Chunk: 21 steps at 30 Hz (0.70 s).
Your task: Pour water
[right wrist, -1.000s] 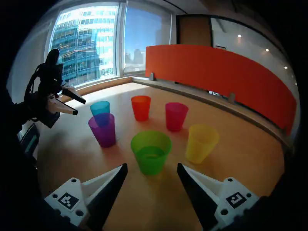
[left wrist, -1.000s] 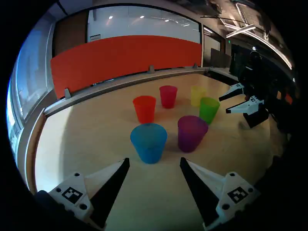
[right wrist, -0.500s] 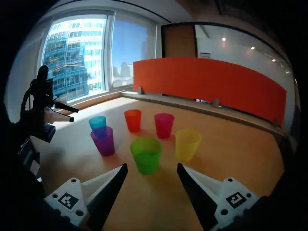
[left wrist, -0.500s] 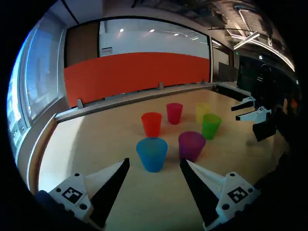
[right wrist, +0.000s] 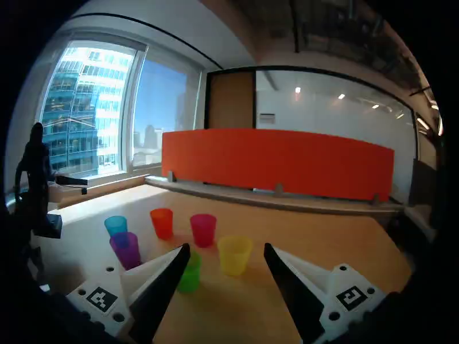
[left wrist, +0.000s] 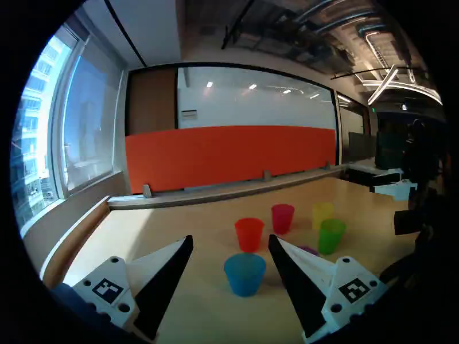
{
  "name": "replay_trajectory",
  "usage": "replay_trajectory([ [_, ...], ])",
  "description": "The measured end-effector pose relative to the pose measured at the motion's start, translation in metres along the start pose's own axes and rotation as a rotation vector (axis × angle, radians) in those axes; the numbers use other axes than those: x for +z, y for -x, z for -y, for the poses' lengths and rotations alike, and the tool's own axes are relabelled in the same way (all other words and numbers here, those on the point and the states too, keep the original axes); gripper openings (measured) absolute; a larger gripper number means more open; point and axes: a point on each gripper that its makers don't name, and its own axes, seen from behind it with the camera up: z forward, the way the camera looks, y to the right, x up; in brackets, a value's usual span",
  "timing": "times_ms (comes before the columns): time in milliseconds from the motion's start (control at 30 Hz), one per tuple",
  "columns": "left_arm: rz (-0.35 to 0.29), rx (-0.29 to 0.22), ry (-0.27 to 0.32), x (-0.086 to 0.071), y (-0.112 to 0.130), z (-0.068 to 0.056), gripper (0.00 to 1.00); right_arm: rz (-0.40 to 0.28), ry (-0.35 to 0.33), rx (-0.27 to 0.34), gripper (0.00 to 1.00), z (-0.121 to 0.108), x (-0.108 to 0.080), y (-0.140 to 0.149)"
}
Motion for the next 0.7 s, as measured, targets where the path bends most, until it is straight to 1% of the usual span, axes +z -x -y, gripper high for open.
replay_trajectory([
  [167, -0.079, -0.023, -0.048, -0.002, -0.018, 0.004, 0.97, -0.098, 0.117, 0.012, 1.0, -0.025, 0.0, -0.026],
  [333, -0.131, -0.011, -0.094, -0.004, -0.027, 0.005, 0.97, -0.183, 0.203, 0.031, 0.99, -0.045, -0.005, -0.046],
  [567, -0.202, -0.004, -0.16, -0.01, -0.042, 0.006, 0.97, -0.26, 0.294, 0.059, 0.99, -0.066, -0.015, -0.06],
  [700, -0.213, -0.013, -0.177, -0.007, -0.04, 0.006, 0.98, -0.286, 0.338, 0.071, 0.99, -0.076, -0.02, -0.059],
])
